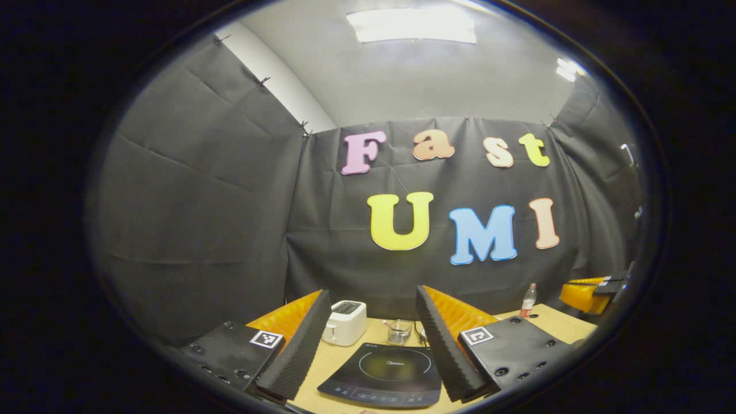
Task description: First push the handle of the pot to place it horizontally, then grasp the pot with both hands and set it on the induction cooktop.
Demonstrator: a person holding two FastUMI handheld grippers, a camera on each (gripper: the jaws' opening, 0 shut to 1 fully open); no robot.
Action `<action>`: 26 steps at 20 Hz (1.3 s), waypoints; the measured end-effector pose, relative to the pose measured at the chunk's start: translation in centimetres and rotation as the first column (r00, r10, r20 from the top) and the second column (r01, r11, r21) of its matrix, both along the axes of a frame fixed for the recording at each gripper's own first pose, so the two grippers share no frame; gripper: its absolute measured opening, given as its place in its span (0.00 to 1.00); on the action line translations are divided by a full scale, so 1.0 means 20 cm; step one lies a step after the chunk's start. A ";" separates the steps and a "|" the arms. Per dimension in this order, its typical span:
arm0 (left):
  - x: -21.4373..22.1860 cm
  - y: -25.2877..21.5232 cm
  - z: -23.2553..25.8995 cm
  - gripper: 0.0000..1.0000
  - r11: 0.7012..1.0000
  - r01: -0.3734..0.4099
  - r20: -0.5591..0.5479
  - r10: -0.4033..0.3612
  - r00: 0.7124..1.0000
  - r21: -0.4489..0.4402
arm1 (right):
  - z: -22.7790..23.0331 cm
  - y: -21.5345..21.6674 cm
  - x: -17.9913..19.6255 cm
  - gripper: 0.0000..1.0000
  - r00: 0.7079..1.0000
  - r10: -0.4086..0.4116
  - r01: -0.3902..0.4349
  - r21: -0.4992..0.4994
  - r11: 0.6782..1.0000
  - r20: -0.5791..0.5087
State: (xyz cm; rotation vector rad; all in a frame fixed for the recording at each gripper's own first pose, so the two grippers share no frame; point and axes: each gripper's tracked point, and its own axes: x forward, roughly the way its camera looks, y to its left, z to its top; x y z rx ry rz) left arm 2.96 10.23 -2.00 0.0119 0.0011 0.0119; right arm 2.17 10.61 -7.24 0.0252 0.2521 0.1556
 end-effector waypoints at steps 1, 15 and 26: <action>0.00 0.04 -0.01 1.00 1.000 0.000 0.000 0.000 1.000 -0.003 | -0.03 0.04 0.01 0.04 1.000 0.004 -0.004 -0.001 1.000 -0.019; -0.08 0.25 -0.13 0.98 0.996 -0.090 -0.051 0.090 0.995 0.004 | -0.76 0.30 -0.06 0.04 0.886 0.187 -0.190 0.037 0.981 -0.423; -0.11 0.10 -0.17 1.00 0.992 -0.125 -0.073 0.125 0.989 0.016 | -1.21 0.16 -0.16 0.05 0.741 0.224 -0.277 0.015 0.961 -0.633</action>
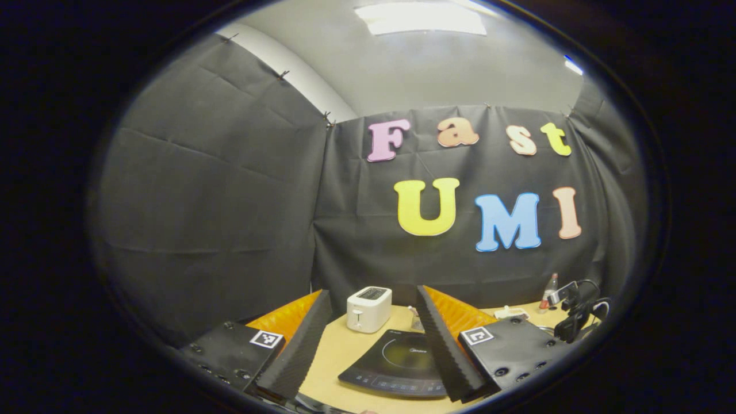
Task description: First push the handle of the pot to place it horizontally, then grasp the pot with both hands and set it on the induction cooktop.
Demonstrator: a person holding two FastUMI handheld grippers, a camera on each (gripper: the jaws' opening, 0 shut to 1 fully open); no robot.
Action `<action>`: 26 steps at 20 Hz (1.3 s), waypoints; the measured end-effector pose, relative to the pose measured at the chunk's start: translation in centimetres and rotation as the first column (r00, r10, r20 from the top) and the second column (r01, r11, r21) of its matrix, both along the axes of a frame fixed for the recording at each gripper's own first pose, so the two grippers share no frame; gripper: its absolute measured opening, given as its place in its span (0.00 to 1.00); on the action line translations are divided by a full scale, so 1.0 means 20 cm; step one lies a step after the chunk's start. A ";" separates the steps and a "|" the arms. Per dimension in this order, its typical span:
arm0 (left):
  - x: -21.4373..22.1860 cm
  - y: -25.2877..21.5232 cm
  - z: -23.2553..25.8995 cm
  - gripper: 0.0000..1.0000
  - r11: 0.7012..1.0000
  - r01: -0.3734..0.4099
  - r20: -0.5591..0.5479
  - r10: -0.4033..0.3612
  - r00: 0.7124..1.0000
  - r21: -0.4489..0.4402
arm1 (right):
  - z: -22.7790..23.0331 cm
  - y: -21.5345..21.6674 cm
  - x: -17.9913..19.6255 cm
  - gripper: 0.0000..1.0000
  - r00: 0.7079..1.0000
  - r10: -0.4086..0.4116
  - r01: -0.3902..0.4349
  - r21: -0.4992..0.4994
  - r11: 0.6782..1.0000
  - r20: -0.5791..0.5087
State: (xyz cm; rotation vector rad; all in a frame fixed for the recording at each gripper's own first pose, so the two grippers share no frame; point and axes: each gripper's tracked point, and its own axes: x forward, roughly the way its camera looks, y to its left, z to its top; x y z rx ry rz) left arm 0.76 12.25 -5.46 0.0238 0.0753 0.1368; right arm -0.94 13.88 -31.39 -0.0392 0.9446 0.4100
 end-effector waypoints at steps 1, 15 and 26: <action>0.00 -0.01 0.00 1.00 1.000 0.001 -0.002 -0.001 1.000 0.006 | -0.03 -0.01 -0.01 0.05 1.000 0.000 0.000 -0.002 1.000 -0.024; 0.05 -0.15 0.03 1.00 1.000 0.020 0.003 -0.020 1.000 0.011 | -0.23 -0.14 -0.03 0.05 0.991 -0.037 0.032 -0.046 0.998 -0.130; 0.08 -0.30 -0.01 1.00 0.998 0.057 -0.004 -0.057 0.998 -0.019 | -0.21 -0.23 -0.10 0.04 0.985 -0.061 0.055 -0.038 0.998 -0.160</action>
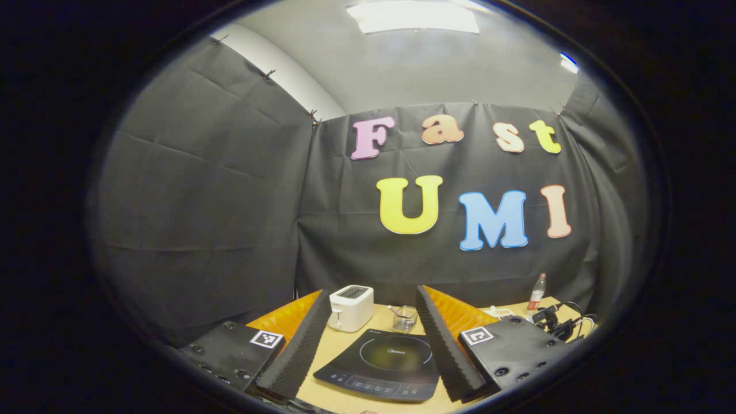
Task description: First push the handle of the pot to place it horizontally, then grasp the pot with both hands and set it on the induction cooktop.
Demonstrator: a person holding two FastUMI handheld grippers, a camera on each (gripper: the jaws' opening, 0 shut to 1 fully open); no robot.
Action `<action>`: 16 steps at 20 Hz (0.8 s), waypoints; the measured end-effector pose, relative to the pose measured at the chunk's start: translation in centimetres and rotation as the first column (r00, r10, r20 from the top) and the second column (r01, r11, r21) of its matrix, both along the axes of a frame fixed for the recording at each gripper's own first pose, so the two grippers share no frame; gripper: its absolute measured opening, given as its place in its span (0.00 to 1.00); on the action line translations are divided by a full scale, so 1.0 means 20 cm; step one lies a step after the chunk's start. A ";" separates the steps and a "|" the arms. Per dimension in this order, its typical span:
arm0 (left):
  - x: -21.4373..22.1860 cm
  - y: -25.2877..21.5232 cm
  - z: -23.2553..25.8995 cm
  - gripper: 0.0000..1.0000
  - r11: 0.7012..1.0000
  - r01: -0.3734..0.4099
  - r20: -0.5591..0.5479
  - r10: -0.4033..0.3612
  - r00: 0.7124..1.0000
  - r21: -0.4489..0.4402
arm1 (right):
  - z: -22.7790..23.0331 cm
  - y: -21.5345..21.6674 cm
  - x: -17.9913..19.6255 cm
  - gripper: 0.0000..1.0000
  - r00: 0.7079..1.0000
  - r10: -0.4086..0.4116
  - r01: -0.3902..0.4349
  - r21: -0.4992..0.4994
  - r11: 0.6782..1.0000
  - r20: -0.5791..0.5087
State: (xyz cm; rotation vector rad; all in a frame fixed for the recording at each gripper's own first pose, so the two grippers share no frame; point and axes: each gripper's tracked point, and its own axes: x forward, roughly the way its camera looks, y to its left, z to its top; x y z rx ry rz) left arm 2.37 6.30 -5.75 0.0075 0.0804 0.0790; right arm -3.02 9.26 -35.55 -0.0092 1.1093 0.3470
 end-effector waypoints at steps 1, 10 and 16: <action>0.01 -0.02 -0.01 1.00 1.000 0.008 -0.003 -0.008 1.000 -0.002 | 0.00 -0.03 0.00 0.04 1.000 -0.008 0.008 -0.003 1.000 -0.004; 0.09 -0.24 -0.02 1.00 0.997 0.074 -0.005 -0.074 0.997 -0.011 | 0.00 -0.26 -0.04 0.04 0.998 -0.058 0.057 -0.041 0.998 -0.022; 0.16 -0.37 -0.04 1.00 0.994 0.110 -0.005 -0.110 0.994 -0.022 | 0.00 -0.43 -0.05 0.04 0.997 -0.066 0.063 -0.091 0.994 -0.031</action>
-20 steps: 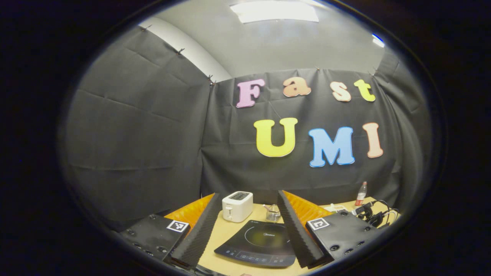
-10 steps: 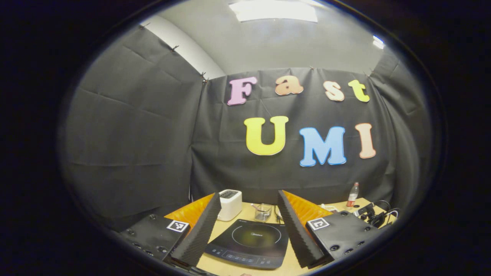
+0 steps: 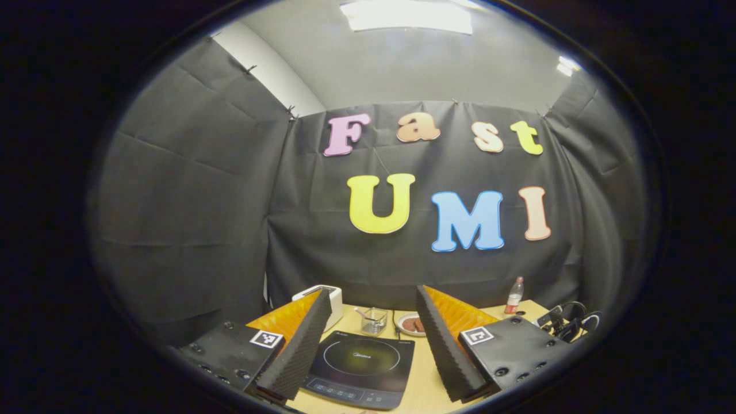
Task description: First push the handle of the pot to place it horizontally, then grasp the pot with both hands and set it on the induction cooktop.
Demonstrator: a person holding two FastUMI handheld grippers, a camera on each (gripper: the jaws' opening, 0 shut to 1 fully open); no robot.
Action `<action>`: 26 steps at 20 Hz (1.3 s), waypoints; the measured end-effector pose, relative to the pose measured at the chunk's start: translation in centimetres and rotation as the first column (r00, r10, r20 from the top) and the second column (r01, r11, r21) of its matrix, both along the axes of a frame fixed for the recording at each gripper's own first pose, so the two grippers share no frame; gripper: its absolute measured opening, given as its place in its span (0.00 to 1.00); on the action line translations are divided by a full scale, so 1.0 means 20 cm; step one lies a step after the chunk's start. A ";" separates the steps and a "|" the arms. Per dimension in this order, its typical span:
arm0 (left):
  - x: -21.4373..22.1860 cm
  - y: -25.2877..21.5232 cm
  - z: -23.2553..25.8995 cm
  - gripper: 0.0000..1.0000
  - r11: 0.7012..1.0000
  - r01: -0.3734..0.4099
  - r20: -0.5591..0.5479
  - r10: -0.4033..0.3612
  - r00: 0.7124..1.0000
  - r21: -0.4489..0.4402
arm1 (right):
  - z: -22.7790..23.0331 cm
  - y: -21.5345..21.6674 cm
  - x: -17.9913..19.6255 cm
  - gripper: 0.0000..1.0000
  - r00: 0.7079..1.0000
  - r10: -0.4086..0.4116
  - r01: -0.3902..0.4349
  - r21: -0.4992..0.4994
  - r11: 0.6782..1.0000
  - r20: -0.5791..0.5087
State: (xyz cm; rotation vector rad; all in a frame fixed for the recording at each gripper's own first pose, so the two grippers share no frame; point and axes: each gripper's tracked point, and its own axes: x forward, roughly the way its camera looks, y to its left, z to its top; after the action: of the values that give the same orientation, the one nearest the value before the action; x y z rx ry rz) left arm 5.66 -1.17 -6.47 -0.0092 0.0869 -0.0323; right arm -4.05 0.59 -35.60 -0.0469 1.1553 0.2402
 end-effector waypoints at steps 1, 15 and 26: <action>0.01 -0.02 0.01 0.96 1.000 0.004 0.000 -0.004 1.000 0.001 | 0.00 -0.03 0.00 0.04 1.000 -0.002 0.002 -0.008 1.000 -0.003; 0.05 -0.23 0.01 1.00 0.999 0.041 0.003 -0.041 0.999 -0.006 | -0.02 -0.43 0.04 0.04 0.998 -0.065 0.066 -0.132 0.989 0.012; 0.13 -0.47 -0.06 1.00 0.999 0.028 -0.014 -0.027 1.000 0.017 | -0.09 -0.90 0.19 0.04 0.977 -0.207 0.212 -0.225 0.951 0.045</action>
State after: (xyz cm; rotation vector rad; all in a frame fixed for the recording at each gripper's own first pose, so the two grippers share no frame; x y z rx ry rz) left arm 8.21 -10.53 -7.75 0.0090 0.1010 -0.0590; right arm -0.17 -17.48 -37.33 -0.1282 1.1535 -0.0826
